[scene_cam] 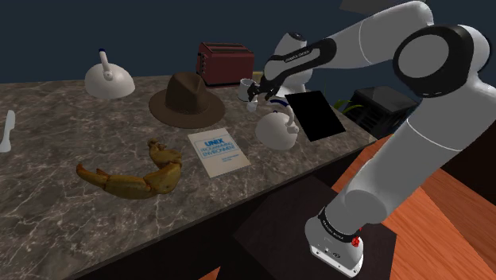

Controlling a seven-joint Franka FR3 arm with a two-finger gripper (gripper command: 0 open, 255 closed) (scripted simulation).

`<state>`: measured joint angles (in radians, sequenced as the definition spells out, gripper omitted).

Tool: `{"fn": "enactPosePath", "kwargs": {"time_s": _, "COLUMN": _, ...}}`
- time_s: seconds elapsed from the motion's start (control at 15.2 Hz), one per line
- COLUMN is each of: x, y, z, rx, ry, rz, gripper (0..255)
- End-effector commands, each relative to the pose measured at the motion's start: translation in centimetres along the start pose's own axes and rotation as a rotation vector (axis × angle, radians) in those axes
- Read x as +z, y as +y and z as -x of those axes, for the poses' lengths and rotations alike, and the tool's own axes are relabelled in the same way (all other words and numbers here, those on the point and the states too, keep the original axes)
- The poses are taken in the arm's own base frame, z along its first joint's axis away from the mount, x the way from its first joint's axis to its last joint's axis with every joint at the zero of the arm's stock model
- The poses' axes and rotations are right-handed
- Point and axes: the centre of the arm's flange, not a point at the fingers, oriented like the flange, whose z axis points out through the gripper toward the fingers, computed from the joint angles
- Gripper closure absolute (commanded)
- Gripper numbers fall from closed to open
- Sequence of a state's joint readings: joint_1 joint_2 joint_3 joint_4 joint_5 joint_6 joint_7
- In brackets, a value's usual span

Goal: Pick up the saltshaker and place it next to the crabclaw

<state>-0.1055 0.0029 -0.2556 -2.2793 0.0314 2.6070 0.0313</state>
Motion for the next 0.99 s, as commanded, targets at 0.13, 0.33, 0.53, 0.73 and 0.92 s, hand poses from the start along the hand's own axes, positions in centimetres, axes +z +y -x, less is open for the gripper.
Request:
{"fn": "enactPosePath", "kwargs": {"time_s": 0.13, "x": 4.2, "y": 2.1, "z": -2.7, "rx": 0.027, "ry": 0.020, "rz": 0.018, "gripper": 0}}
{"fn": "enactPosePath", "kwargs": {"time_s": 0.33, "x": 6.0, "y": 2.7, "z": -3.4, "rx": 0.035, "ry": 0.026, "rz": 0.023, "gripper": 0}}
{"fn": "enactPosePath", "kwargs": {"time_s": 0.53, "x": 7.6, "y": 2.7, "z": -3.5, "rx": 0.035, "ry": 0.026, "rz": 0.023, "gripper": 0}}
{"fn": "enactPosePath", "kwargs": {"time_s": 0.73, "x": 9.5, "y": 2.8, "z": -3.5, "rx": 0.035, "ry": 0.026, "rz": 0.023, "gripper": 0}}
{"fn": "enactPosePath", "kwargs": {"time_s": 0.92, "x": 9.5, "y": 2.8, "z": -3.5, "rx": 0.035, "ry": 0.026, "rz": 0.023, "gripper": 0}}
